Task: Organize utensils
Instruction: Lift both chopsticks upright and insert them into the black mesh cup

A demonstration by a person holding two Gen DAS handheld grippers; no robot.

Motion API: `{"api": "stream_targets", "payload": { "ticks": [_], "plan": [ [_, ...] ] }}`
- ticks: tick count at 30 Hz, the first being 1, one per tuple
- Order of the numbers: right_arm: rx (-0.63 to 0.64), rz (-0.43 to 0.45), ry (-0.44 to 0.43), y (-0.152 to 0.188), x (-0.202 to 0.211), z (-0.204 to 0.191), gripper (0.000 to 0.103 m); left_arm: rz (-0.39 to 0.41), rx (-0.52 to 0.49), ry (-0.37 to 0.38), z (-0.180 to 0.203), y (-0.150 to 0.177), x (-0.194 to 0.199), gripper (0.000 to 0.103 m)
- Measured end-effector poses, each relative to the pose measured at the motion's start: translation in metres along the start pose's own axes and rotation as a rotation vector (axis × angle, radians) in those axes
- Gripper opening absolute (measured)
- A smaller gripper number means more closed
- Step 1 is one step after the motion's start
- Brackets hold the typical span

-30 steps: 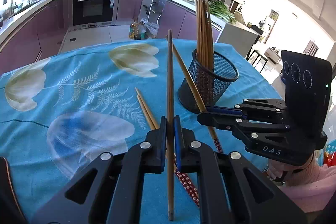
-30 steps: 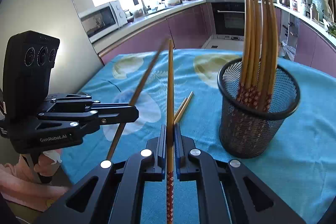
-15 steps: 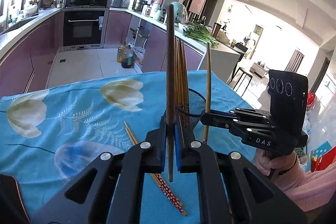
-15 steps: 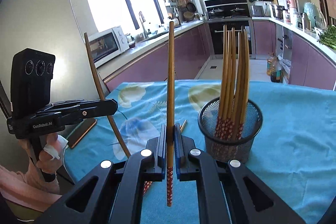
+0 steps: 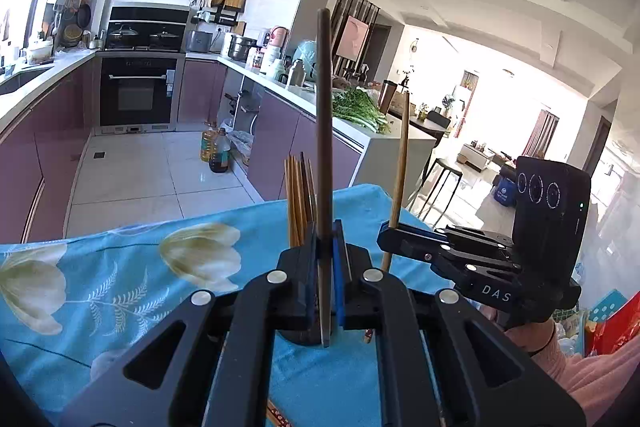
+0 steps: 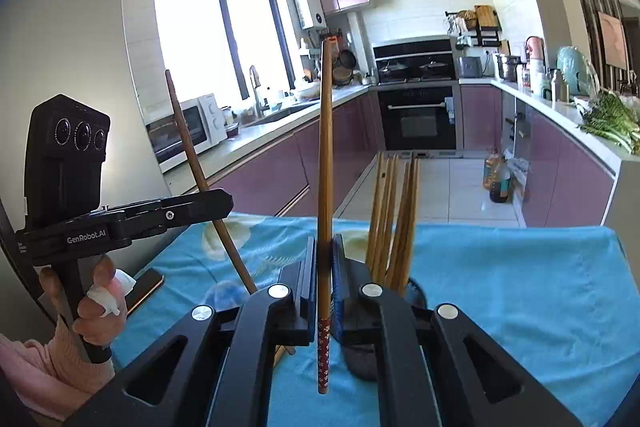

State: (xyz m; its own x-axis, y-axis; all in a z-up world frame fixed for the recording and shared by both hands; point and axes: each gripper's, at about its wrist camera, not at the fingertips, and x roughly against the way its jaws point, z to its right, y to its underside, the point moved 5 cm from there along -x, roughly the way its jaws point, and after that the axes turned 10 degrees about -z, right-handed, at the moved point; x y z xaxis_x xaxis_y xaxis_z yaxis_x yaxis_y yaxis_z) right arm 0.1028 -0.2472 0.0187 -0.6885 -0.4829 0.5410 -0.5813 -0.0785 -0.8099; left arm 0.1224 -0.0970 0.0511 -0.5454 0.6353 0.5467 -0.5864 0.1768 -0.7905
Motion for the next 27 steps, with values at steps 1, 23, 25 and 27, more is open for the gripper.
{"api": "stream_targets", "payload": {
  "ticks": [1, 23, 25, 27],
  "plan": [
    [0.0, 0.008, 0.003, -0.002, 0.001, 0.001, 0.006, 0.008, -0.006, 0.003, 0.002, -0.005, -0.001, 0.007],
    [-0.017, -0.002, 0.072, -0.011, -0.037, 0.026, 0.006, -0.056, -0.049, -0.048, 0.016, -0.014, -0.053, 0.007],
    [-0.021, -0.015, 0.072, -0.008, -0.041, 0.026, 0.006, -0.072, -0.053, -0.051, 0.016, -0.01, -0.058, 0.007],
    [-0.022, -0.029, 0.073, -0.005, -0.045, 0.027, 0.006, -0.091, -0.061, -0.05, 0.019, -0.006, -0.061, 0.007]
  ]
}}
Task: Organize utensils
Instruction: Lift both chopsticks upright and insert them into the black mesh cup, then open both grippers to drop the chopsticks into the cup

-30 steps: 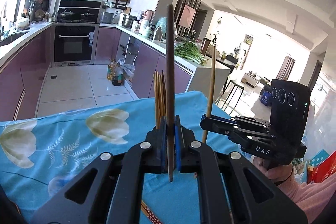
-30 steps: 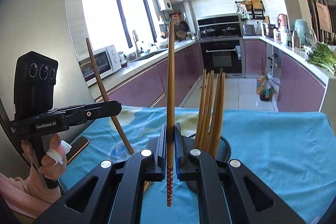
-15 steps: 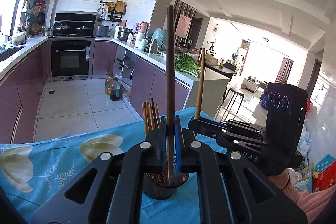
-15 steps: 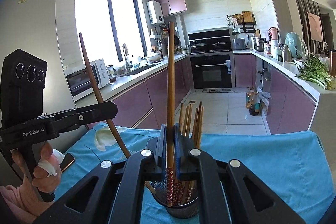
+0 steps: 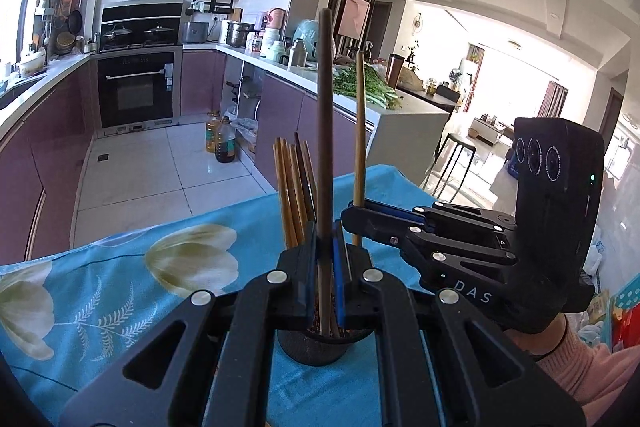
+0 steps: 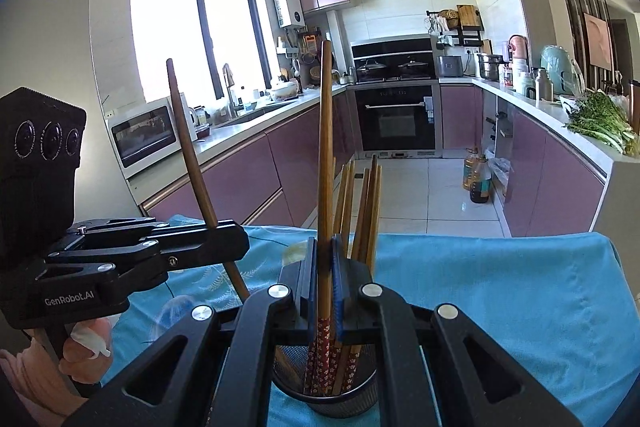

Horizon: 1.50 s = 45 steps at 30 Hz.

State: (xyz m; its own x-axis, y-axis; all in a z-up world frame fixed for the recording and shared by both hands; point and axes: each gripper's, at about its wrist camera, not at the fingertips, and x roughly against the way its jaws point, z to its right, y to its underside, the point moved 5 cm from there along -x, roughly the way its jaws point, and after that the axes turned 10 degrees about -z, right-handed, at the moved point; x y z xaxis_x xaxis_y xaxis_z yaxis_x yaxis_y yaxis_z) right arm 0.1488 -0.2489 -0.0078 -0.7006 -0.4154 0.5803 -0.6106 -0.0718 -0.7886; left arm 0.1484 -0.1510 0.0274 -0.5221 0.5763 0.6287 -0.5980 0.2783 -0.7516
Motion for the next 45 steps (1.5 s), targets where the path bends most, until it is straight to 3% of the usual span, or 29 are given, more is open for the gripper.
{"api": "stream_targets", "payload": {
  "ticks": [16, 30, 37, 40, 42, 45],
  "plan": [
    [-0.014, -0.133, -0.004, 0.026, -0.019, 0.004, 0.006, -0.158, -0.032, 0.007, 0.0, 0.021, -0.045, 0.008],
    [-0.052, -0.146, -0.017, 0.023, -0.029, 0.01, 0.008, -0.189, -0.011, -0.012, -0.009, 0.017, -0.071, 0.008],
    [-0.061, -0.146, -0.021, 0.027, -0.026, 0.008, 0.008, -0.157, 0.016, -0.021, -0.014, 0.024, -0.064, 0.009],
    [-0.06, -0.141, -0.027, 0.03, -0.022, 0.007, 0.009, -0.123, 0.019, -0.044, -0.016, 0.028, -0.051, 0.014],
    [-0.06, -0.132, -0.035, 0.032, -0.018, 0.005, 0.017, -0.089, 0.021, -0.061, -0.018, 0.031, -0.039, 0.018],
    [-0.045, -0.113, -0.057, 0.035, -0.007, -0.001, 0.02, -0.034, 0.026, -0.091, -0.021, 0.037, -0.017, 0.028]
  ]
}}
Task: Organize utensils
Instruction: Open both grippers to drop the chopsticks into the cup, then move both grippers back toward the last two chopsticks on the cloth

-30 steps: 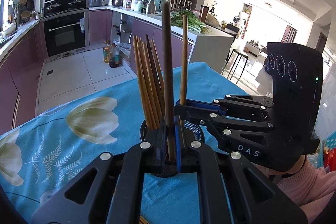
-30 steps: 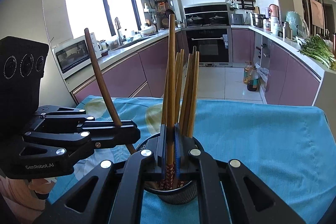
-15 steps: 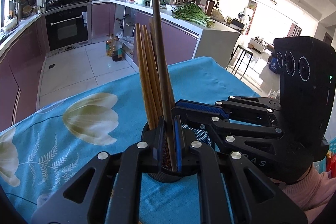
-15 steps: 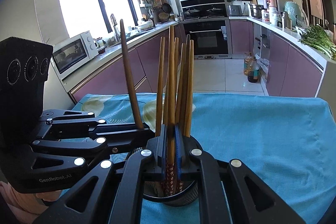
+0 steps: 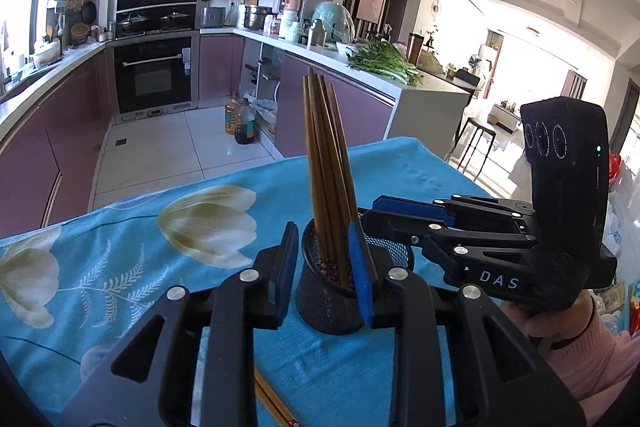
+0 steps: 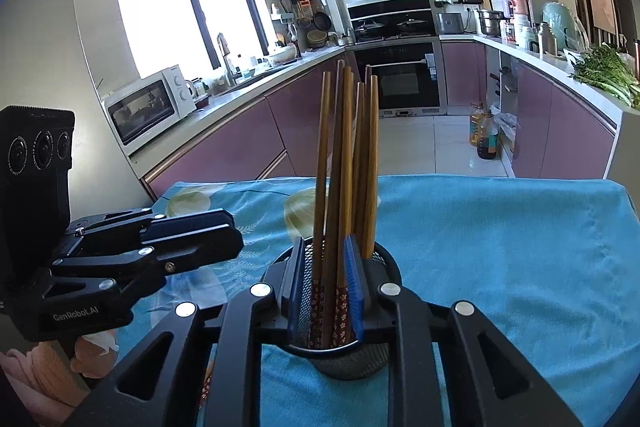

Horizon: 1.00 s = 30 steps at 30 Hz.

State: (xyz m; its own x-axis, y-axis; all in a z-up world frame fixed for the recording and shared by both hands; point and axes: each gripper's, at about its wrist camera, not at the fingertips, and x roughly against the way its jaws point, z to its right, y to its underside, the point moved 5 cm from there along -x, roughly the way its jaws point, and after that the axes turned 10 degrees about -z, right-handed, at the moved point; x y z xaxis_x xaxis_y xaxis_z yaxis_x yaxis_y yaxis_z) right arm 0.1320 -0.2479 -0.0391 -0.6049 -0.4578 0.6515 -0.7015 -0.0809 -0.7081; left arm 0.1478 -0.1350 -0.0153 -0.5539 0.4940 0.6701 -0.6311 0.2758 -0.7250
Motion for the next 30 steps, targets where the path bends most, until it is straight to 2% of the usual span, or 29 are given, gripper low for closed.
{"api": "stream_targets", "payload": {
  "ticks": [2, 7, 8, 10, 13, 16, 23, 30],
  "plan": [
    [0.025, 0.012, -0.019, 0.004, 0.008, -0.009, 0.02, 0.028, 0.005, -0.019, -0.004, 0.006, 0.013, 0.034],
    [0.094, 0.02, -0.072, 0.016, 0.019, -0.036, 0.032, 0.068, 0.038, -0.099, -0.022, 0.027, 0.039, 0.048],
    [0.108, 0.01, -0.081, 0.022, 0.018, -0.042, 0.034, 0.07, 0.05, -0.117, -0.026, 0.031, 0.043, 0.054],
    [0.119, -0.019, -0.097, 0.03, 0.011, -0.05, 0.038, 0.063, 0.074, -0.138, -0.037, 0.042, 0.048, 0.06],
    [0.134, -0.092, -0.101, 0.046, -0.01, -0.062, 0.039, 0.023, 0.095, -0.167, -0.047, 0.06, 0.045, 0.064],
    [0.13, -0.161, -0.1, 0.065, -0.031, -0.07, 0.039, -0.01, 0.108, -0.226, -0.055, 0.08, 0.042, 0.073],
    [0.123, -0.257, -0.073, 0.088, -0.065, -0.081, 0.039, -0.069, 0.138, -0.31, -0.067, 0.112, 0.033, 0.076],
    [0.132, -0.277, -0.061, 0.092, -0.067, -0.083, 0.039, -0.102, 0.152, -0.326, -0.07, 0.123, 0.027, 0.076]
  ]
}}
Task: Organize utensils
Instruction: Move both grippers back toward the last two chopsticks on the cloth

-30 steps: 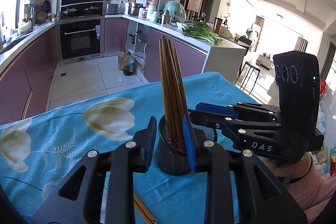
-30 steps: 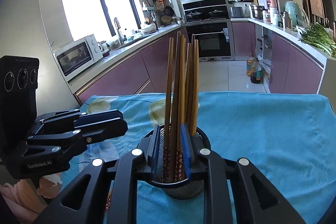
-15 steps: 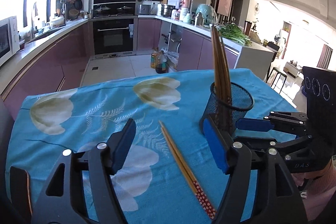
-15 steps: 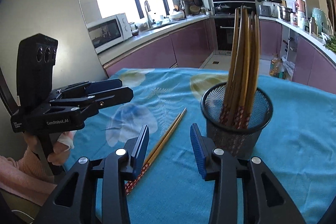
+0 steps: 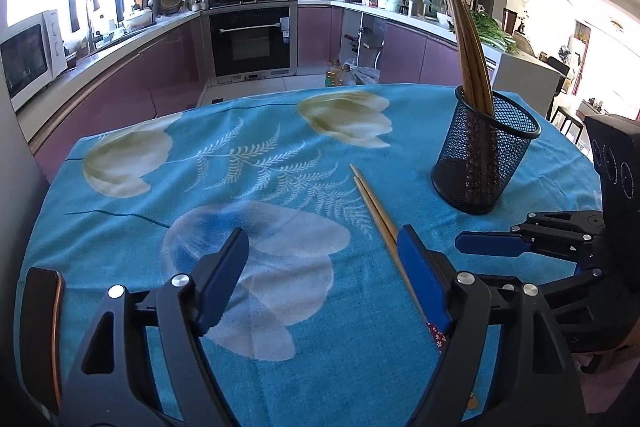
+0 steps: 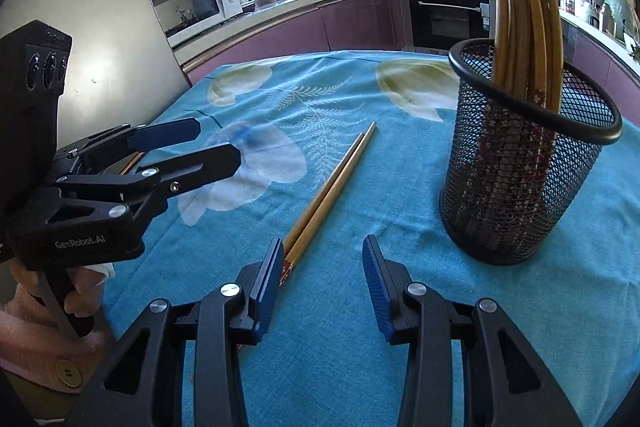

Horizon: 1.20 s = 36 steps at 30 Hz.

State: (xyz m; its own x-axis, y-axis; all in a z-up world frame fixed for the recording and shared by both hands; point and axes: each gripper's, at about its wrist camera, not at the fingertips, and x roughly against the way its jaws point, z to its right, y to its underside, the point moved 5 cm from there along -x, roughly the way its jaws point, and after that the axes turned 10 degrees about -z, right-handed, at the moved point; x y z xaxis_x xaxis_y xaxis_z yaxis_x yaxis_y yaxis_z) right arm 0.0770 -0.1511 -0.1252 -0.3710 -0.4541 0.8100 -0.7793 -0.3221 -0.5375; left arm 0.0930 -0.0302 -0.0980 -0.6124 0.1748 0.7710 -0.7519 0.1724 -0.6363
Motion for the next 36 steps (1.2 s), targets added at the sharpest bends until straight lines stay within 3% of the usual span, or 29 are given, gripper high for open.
{"api": "stream_targets", "payload": {
  "ticks": [18, 36],
  "plan": [
    [0.035, -0.033, 0.054, 0.003, -0.008, -0.007, 0.039, -0.022, 0.022, 0.013, -0.003, 0.007, -0.007, 0.073],
    [-0.021, -0.043, 0.021, 0.007, -0.004, 0.003, 0.039, -0.053, -0.017, 0.037, 0.009, 0.013, -0.018, 0.072]
  ]
}}
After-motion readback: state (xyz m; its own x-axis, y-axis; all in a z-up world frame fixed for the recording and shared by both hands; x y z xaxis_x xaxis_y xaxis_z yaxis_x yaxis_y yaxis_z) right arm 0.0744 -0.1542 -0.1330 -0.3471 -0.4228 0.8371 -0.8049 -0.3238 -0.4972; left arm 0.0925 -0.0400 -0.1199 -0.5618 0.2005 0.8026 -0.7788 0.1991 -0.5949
